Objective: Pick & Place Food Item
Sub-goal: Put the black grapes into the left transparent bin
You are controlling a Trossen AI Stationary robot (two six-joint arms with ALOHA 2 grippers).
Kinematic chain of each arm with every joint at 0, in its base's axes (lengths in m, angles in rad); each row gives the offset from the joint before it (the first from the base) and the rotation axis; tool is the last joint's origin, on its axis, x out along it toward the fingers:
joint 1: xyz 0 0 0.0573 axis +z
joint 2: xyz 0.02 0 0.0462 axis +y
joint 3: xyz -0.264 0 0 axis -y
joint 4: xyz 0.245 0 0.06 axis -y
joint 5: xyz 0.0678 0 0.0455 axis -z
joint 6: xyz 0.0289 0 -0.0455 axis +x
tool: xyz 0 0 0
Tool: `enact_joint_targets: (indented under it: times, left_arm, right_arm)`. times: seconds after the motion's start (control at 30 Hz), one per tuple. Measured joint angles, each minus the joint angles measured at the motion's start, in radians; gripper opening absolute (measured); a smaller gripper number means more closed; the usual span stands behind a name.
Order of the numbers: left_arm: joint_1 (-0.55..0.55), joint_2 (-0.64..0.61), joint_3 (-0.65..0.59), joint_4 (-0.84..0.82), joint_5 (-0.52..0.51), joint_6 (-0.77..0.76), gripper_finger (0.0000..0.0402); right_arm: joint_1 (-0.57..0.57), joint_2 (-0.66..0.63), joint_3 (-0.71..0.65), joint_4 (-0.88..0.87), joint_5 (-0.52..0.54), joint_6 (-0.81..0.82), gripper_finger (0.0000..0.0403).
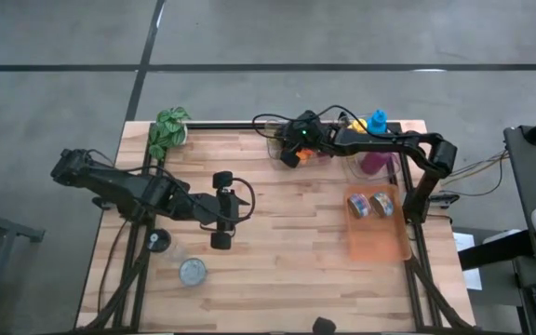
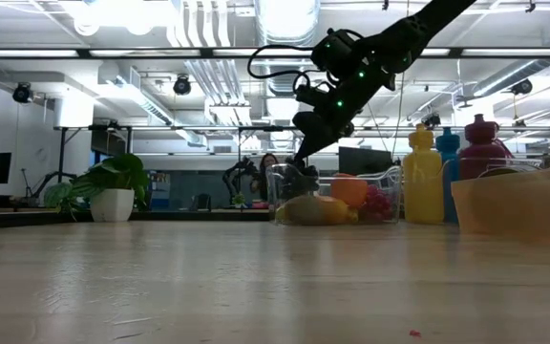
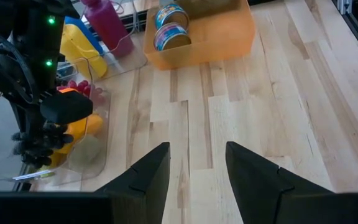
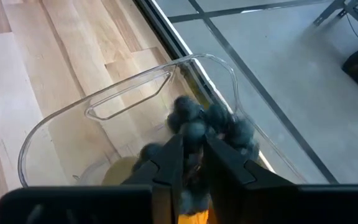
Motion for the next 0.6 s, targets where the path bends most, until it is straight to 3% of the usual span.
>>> enact_joint_targets:
  times: [0.43, 0.6]
  left_arm:
    - [0.0, 0.0, 0.0, 0.0, 0.0, -0.002, 0.0155]
    - [0.0, 0.0, 0.0, 0.0, 0.0, -0.002, 0.0156]
  right_arm:
    - [0.0, 0.0, 0.0, 0.0, 0.003, 0.027, 0.0154]
    - [0.0, 0.0, -0.001, 0.0, 0.053, 0.051, 0.0187]
